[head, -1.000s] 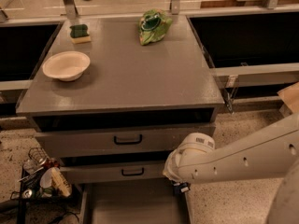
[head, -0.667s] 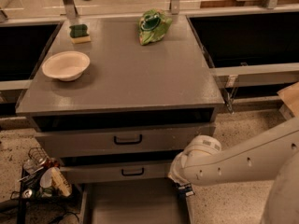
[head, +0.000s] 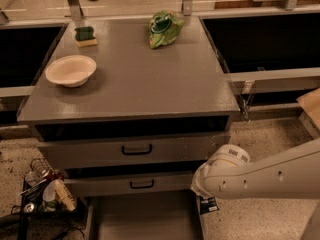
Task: Pick rxbar blueberry from bottom drawer and place on counter
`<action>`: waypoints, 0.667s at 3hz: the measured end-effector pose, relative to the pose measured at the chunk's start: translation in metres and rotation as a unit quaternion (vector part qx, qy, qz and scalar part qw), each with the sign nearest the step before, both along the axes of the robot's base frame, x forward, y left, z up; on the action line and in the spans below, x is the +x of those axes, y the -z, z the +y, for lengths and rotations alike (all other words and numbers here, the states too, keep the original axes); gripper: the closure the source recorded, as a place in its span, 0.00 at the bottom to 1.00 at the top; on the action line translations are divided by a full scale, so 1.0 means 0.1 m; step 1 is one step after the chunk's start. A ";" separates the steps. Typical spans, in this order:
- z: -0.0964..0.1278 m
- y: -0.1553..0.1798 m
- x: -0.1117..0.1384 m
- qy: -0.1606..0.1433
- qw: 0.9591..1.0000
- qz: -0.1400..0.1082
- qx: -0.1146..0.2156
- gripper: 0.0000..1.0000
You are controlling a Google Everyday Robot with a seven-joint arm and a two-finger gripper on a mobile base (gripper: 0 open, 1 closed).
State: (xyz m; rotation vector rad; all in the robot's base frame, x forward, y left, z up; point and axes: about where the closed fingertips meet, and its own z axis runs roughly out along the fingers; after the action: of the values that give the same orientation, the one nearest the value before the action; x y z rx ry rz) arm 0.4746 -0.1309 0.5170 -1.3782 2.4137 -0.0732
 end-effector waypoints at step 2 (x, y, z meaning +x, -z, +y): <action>-0.03 -0.17 0.06 0.015 1.000 -0.013 0.002 1.00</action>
Offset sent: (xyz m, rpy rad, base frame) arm 0.0113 -0.0090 0.0383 0.0081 -0.0553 -0.0745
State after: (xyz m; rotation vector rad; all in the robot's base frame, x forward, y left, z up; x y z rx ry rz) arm 0.4803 -0.1343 0.5335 -1.3309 2.4123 -0.0937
